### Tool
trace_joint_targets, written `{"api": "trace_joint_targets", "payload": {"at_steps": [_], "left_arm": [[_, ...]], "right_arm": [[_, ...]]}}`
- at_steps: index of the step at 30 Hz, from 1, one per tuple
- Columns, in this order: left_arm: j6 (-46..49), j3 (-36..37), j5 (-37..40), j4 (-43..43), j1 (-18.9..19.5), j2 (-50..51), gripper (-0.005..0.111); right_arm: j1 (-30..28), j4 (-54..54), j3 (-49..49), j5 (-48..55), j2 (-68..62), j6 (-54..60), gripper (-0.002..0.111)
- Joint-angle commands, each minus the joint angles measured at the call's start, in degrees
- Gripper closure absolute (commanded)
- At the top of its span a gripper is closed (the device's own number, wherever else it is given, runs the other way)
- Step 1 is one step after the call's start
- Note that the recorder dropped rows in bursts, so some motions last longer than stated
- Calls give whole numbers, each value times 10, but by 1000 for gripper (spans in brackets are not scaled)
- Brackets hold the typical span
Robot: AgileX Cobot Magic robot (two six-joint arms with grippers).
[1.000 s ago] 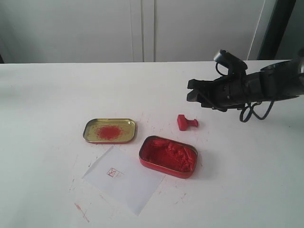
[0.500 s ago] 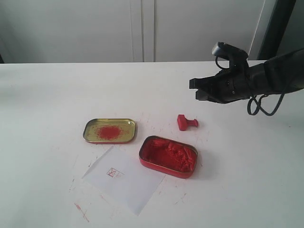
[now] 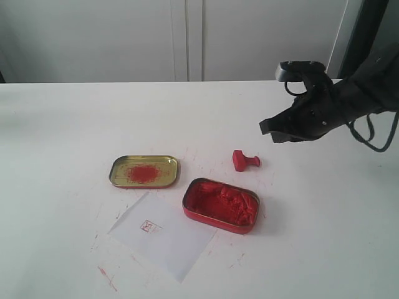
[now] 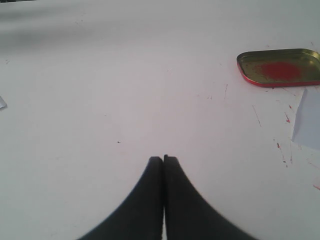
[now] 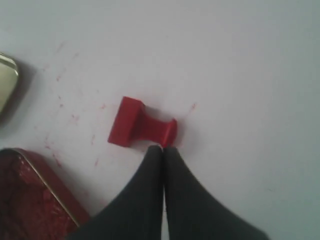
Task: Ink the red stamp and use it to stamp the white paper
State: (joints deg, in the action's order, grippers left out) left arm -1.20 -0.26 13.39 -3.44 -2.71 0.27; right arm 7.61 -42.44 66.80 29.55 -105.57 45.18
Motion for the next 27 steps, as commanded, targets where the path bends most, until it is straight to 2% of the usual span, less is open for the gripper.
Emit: {"api": "trace_joint_targets", "payload": {"at_steps": [1,6,11,18,27], "left_arm": [[-1,3,-1,-6,2,-3,107],[-1,3,-1,-6,2,-3,107],[-1,3,-1,-6,2,-3,107],[-1,3,-1,-6,2,-3,107],[-1,3,-1,-6,2,-3,107]], "right_arm": [[-3,168,-2,33,32,-140,108],[-3,334,-2,75,59,-298,108],[-3,438,-2,99,83,-445,108],[-3,450,-2,112,97,-485,108],[-3,450,-2,182,125,-501,108]]}}
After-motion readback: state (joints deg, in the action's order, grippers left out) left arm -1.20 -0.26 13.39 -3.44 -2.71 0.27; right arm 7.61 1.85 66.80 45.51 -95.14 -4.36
